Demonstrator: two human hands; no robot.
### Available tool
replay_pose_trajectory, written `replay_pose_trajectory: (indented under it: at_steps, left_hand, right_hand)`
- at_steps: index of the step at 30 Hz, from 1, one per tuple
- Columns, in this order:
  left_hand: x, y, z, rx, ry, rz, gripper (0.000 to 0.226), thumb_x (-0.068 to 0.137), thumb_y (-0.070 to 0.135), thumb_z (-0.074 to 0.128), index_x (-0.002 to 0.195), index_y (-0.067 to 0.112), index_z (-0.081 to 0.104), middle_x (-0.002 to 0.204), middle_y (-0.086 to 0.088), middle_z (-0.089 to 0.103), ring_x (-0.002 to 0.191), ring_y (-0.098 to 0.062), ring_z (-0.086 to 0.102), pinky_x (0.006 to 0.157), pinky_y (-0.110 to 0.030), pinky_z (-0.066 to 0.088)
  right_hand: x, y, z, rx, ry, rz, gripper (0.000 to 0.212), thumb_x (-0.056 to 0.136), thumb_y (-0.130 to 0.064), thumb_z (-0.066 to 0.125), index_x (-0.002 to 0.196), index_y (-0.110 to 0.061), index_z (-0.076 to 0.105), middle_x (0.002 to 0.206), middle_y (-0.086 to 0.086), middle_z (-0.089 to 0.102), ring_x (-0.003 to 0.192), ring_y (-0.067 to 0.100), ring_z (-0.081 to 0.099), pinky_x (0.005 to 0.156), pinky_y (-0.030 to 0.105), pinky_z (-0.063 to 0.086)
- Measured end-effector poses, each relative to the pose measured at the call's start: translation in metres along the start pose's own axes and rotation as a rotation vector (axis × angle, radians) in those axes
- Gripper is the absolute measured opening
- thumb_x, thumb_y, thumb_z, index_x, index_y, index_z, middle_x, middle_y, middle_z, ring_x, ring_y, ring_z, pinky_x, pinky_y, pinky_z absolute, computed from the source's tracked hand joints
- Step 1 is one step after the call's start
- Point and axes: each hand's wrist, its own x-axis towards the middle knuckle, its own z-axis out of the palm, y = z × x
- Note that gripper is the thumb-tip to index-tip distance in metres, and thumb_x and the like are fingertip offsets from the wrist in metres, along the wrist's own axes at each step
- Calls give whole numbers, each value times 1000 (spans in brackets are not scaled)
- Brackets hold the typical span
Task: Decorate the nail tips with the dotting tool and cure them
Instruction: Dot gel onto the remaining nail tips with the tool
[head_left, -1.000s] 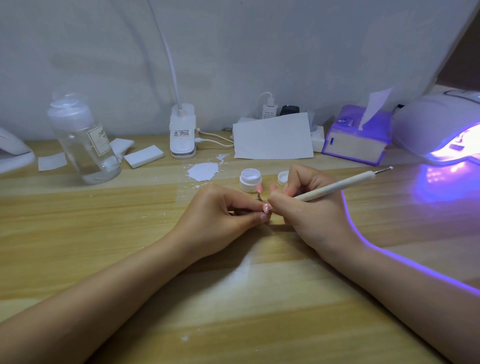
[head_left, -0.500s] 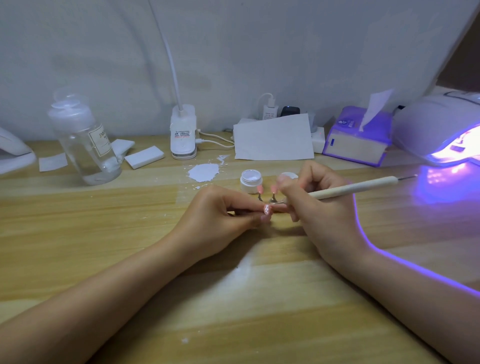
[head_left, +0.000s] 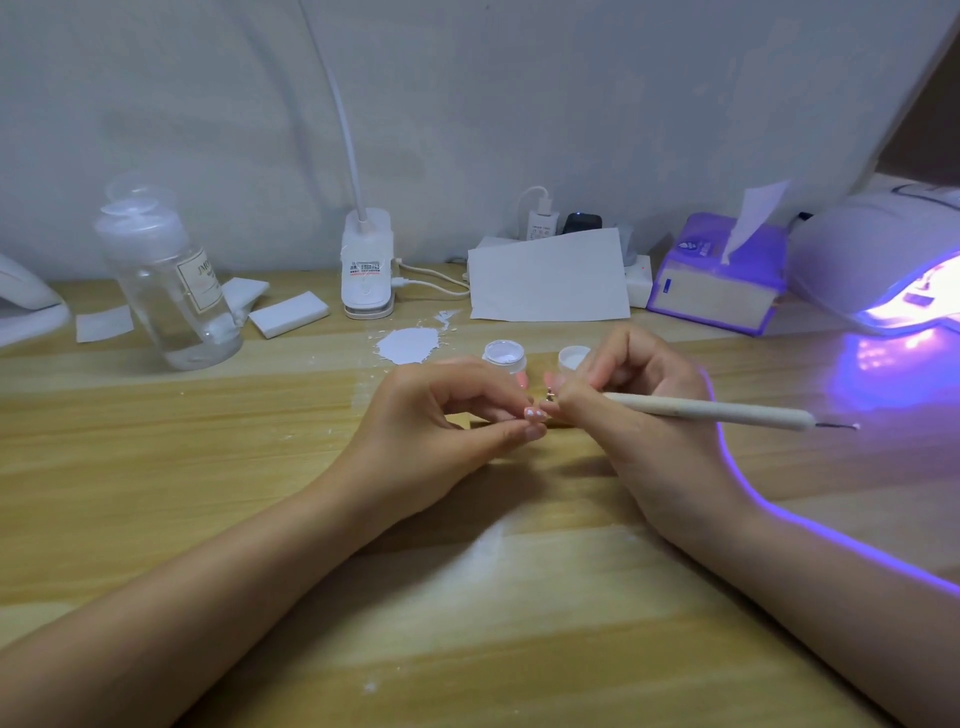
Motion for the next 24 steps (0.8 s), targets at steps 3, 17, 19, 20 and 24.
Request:
replay_pose_trajectory:
  at_steps: [3,17,19,20,24]
  left_hand:
    - [0,-1,0,-42,-24,-49,7,64,18,70,70,17,67,65,12,67,63,5,62,60,-3,41]
    - [1,-7,0,-34,-52,-70,12,63,18,70,73,13,68,76,-6,70,71,-8,67,74,-24,54]
    - [1,-7,0,-33,-54,-74,11,63,19,70,73,14,69,75,-3,70,71,-8,67,74,-24,54]
    - [1,-7,0,-32,-56,-76,11,62,20,70,72,14,69,75,-2,70,71,-8,67,74,-25,54]
    - [1,-8,0,-37,-50,-91,12,61,20,70,72,15,69,75,0,71,71,-8,68,72,-23,54]
  right_hand:
    - [0,-1,2,-26,28,16,39,71,-8,75,51,-19,44,51,5,45,56,19,45,58,31,45]
    - [3,1,5,15,37,78,48,77,9,61,47,-19,36,51,10,33,48,12,34,59,33,38]
    - [3,2,5,20,32,86,50,75,8,64,45,-22,37,51,8,34,49,13,36,62,36,39]
    - [3,3,5,21,30,88,48,72,5,67,45,-22,38,51,8,34,51,16,37,64,37,40]
    - [4,4,5,29,23,87,37,65,-4,63,44,-22,39,49,7,35,53,17,39,64,35,43]
